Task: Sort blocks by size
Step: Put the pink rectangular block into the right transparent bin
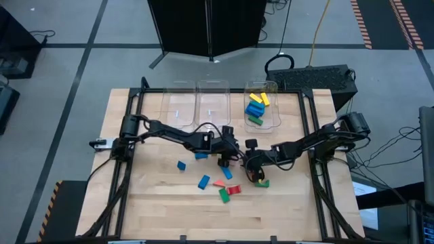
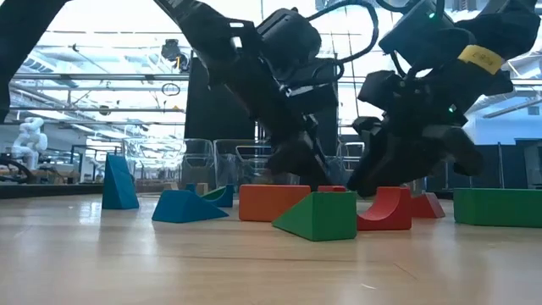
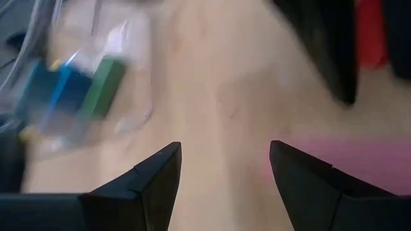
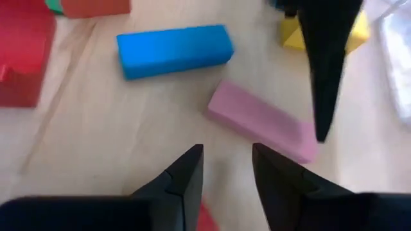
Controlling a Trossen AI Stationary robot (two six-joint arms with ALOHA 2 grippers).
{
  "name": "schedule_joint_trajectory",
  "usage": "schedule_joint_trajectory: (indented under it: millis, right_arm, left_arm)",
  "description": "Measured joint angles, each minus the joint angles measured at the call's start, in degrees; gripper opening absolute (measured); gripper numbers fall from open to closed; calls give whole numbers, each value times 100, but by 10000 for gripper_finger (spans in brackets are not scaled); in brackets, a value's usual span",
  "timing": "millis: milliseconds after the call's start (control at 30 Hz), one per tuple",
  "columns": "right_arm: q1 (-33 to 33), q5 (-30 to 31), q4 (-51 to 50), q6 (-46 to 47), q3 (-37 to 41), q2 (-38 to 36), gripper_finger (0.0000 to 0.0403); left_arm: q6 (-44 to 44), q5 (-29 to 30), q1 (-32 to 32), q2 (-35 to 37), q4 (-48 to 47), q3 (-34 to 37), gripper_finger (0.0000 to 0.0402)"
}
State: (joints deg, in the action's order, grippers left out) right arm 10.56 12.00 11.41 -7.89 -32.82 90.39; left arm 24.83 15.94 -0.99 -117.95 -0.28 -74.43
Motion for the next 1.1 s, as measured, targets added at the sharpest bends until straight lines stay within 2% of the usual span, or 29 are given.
schedule_joint_trajectory:
  millis: [67,133,300,467,733,1100]
  right_arm:
    - [-51,263,16,-364,-2,0,121]
    - [-208,268,57,-684,-6,19,121]
    - [-587,-244,-90,-1206,-218,155,121]
    - [-703,-595,-108,-1473,-557,133,121]
    - [-987,-1066,-233,-1224,-647,216,109]
    - [-1017,-1042,-84,-881,-656,638,60]
  left_arm:
    - [5,517,-88,150,-230,8,239]
    - [-64,838,-184,319,-476,-5,239]
    - [-710,857,-353,652,-1245,-3,239]
    - [-1102,860,-516,937,-1635,-3,239]
    - [-1431,1126,-593,1192,-1972,-3,239]
    - [-1553,1327,-590,1195,-2017,-3,239]
